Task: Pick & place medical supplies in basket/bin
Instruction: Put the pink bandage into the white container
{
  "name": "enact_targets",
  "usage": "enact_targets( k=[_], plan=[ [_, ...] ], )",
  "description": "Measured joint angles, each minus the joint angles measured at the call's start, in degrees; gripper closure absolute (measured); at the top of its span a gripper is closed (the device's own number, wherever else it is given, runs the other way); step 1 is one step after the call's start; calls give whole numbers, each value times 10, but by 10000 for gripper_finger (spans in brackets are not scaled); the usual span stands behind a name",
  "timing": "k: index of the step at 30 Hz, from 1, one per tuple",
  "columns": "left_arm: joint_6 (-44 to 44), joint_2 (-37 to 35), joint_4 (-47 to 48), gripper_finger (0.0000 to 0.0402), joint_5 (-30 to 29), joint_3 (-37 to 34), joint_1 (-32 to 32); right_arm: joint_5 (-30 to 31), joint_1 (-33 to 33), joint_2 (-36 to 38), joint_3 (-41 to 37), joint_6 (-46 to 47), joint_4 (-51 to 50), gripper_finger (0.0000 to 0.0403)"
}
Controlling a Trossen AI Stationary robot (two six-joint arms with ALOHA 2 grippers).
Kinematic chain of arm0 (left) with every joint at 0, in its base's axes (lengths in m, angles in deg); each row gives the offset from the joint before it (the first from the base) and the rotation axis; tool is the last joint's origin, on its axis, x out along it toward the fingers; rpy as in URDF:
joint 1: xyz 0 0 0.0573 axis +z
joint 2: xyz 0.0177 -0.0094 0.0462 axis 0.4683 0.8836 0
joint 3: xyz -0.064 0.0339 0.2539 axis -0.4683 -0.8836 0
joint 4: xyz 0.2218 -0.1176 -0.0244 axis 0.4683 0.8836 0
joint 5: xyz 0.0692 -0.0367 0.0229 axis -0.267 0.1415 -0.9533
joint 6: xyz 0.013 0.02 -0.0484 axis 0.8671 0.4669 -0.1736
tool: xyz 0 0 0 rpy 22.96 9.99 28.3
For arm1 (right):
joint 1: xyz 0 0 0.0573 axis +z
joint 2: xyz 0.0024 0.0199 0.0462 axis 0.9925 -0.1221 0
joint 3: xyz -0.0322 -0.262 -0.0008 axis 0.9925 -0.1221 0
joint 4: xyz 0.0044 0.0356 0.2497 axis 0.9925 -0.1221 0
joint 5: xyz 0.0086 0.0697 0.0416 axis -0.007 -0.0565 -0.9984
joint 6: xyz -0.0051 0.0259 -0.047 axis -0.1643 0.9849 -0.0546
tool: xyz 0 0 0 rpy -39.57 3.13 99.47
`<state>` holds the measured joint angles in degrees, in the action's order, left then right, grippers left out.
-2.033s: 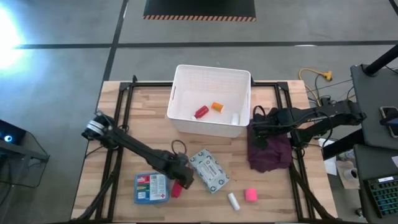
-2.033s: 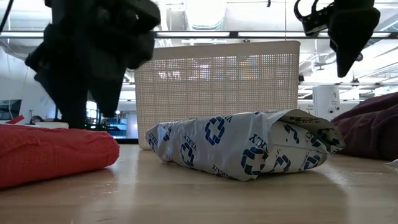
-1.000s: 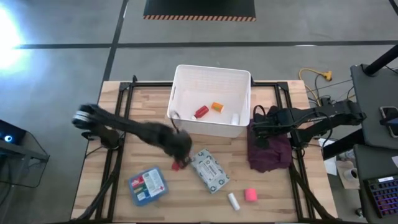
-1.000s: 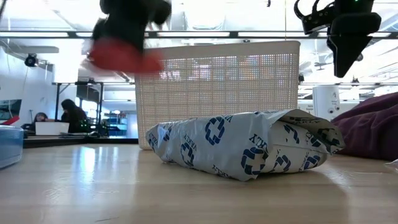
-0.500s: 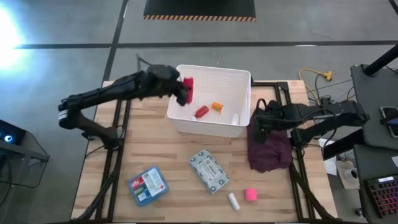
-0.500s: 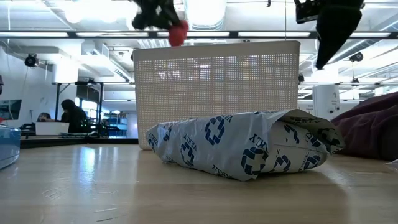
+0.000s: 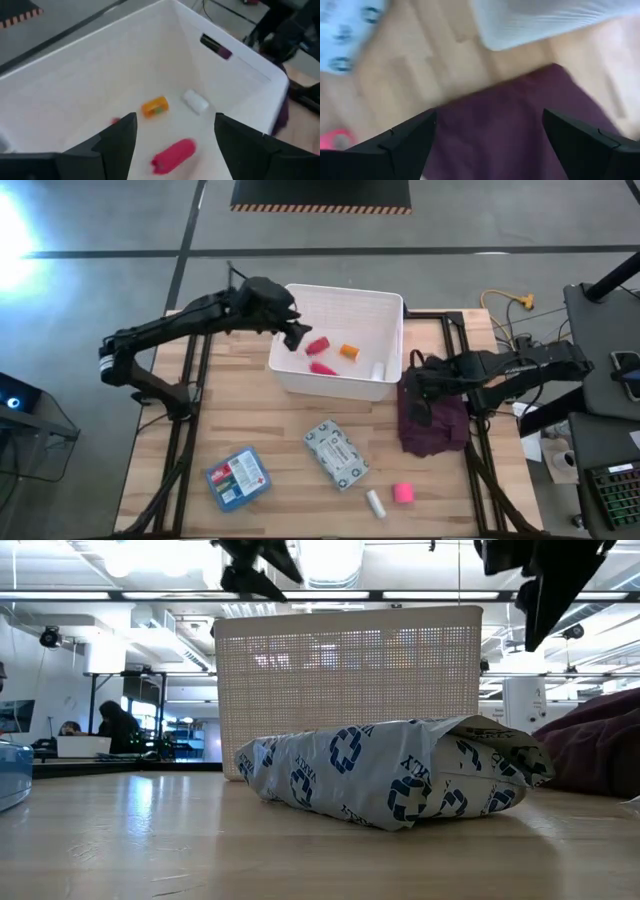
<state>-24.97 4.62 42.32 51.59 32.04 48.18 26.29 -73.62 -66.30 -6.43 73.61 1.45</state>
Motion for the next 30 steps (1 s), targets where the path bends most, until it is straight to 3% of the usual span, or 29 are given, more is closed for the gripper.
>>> enact_targets(
  k=[5, 9, 12, 14, 19, 24, 30],
  plan=[
    [-13, -64, 88, 156, -6, -18, -59, -48, 86, -35, -11, 115, 43, 51],
    [-60, -120, 73, 156, -43, -71, -149, -85, 142, -86, -21, 300, 46, 51],
    [-100, -157, 62, 156, -77, -110, -219, -153, 165, -129, -33, 437, 77, 51],
    [-120, -179, 52, 156, -87, -134, -261, -197, 182, -156, -36, 501, 108, 51],
    [-175, -226, 44, 156, -121, -194, -357, -242, 242, -211, -37, 626, 171, 51],
    [-226, -263, 28, 156, -158, -249, -423, -224, 297, -243, -37, 743, 235, 51],
    [-260, -283, 15, 156, -162, -281, -445, -168, 321, -270, -37, 828, 308, 51]
  ],
)
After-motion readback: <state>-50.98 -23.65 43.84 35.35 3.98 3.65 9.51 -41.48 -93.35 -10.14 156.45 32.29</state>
